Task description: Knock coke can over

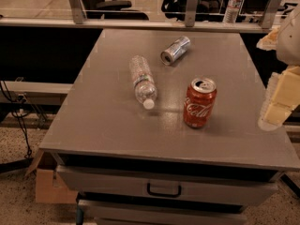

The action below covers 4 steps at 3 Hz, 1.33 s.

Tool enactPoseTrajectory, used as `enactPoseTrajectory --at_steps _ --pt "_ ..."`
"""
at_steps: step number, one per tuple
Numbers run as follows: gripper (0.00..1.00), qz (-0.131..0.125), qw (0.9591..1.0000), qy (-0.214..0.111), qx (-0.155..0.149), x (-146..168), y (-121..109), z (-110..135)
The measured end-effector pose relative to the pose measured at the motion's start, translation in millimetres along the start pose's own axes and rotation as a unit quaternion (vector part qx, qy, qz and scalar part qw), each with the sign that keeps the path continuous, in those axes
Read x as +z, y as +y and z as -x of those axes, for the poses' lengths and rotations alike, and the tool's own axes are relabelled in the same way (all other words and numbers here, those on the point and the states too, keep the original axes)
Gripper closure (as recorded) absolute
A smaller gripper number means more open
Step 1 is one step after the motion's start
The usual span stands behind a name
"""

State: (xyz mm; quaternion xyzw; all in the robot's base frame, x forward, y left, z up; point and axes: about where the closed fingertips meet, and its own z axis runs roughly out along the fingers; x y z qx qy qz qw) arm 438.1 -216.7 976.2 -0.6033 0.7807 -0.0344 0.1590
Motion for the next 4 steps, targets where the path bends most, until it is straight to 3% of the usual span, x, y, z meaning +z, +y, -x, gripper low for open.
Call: enactPoseTrajectory --at_steps 1,2,3,4 --pt "0.0 0.0 1.0 0.0 0.0 0 0 0" --pt "0.0 -0.006 0.9987 -0.043 0.028 3 -2 -3" --pt "0.0 -0.03 0.9795 -0.161 0.118 34 -8 -43" --pt "0.0 -0.071 0.9519 -0.253 0.158 39 -24 -54"
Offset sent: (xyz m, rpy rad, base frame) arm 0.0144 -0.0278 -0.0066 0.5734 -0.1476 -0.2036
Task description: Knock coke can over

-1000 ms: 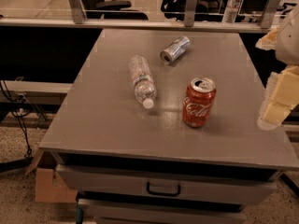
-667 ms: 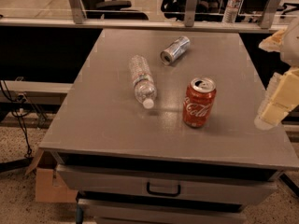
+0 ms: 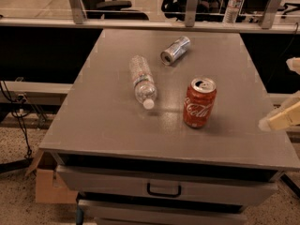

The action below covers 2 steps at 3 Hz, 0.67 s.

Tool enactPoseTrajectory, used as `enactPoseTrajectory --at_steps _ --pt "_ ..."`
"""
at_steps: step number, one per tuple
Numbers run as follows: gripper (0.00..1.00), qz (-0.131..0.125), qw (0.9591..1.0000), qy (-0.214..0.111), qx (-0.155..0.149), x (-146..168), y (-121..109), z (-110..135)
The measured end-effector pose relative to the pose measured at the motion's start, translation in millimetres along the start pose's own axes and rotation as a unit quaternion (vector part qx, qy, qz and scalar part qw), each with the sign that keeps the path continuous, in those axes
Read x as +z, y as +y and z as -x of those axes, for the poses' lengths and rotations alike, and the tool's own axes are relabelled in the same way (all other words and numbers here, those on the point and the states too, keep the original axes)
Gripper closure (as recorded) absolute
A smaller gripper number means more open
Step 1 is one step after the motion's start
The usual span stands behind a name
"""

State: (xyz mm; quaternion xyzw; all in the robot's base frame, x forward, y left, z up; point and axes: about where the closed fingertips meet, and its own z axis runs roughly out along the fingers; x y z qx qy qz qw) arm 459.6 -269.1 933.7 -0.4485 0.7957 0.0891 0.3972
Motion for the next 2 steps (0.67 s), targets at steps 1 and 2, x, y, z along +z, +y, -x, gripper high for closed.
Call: enactPoseTrajectory --at_steps 1,2 --pt "0.0 0.003 0.9943 -0.103 0.028 8 5 15" --pt "0.0 0.015 0.9867 -0.156 0.043 4 12 40"
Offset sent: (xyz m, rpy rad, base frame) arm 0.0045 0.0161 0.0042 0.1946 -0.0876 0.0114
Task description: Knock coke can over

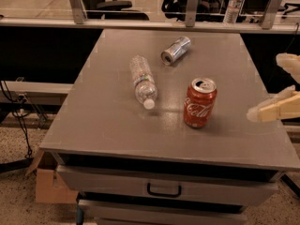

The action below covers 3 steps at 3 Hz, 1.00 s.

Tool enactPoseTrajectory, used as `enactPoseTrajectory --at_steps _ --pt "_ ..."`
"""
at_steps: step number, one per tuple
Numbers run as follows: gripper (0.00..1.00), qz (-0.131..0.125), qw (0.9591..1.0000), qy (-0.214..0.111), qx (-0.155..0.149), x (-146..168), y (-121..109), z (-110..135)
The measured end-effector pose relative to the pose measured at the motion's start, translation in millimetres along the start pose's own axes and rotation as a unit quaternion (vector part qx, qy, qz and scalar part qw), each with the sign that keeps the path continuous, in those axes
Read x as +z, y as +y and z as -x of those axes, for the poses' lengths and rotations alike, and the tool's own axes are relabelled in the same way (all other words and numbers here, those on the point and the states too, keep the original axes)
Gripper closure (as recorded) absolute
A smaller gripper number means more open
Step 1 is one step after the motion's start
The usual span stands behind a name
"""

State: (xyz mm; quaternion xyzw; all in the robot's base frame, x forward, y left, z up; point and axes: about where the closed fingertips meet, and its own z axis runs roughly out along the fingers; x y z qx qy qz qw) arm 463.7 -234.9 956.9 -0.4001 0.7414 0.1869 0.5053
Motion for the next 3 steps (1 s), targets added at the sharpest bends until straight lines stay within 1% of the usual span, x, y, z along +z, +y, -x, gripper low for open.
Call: enactPoseTrajectory --at_steps 1,2,3 --pt "0.0 0.001 1.0 -0.002 0.0 1 7 -4" --pt "0.0 0.013 0.9997 -0.019 0.006 14 25 -14" --pt "0.0 0.028 0.9988 -0.04 0.006 34 45 -22"
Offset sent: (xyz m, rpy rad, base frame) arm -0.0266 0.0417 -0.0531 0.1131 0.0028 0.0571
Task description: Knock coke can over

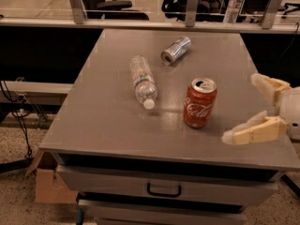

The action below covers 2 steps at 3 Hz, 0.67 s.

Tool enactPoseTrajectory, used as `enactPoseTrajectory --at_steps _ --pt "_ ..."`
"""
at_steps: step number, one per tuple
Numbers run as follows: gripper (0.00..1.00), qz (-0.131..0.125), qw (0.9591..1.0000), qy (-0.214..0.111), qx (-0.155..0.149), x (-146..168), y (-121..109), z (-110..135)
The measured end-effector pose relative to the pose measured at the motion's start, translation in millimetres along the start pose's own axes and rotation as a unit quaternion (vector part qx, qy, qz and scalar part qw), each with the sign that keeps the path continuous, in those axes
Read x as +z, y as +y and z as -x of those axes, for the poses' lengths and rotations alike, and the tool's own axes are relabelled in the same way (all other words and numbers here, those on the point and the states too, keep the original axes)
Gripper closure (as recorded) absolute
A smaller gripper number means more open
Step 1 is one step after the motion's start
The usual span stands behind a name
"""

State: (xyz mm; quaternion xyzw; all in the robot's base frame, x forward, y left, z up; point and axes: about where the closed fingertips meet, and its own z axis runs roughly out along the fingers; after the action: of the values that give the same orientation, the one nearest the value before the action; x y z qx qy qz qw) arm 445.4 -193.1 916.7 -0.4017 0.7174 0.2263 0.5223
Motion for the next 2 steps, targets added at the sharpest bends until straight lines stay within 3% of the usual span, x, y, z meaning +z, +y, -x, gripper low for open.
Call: enactPoseTrajectory --at_steps 1,2 --pt "0.0 -0.006 0.9992 -0.037 -0.012 30 16 -6" --pt "0.0 -0.016 0.9975 -0.065 -0.022 55 18 -5"
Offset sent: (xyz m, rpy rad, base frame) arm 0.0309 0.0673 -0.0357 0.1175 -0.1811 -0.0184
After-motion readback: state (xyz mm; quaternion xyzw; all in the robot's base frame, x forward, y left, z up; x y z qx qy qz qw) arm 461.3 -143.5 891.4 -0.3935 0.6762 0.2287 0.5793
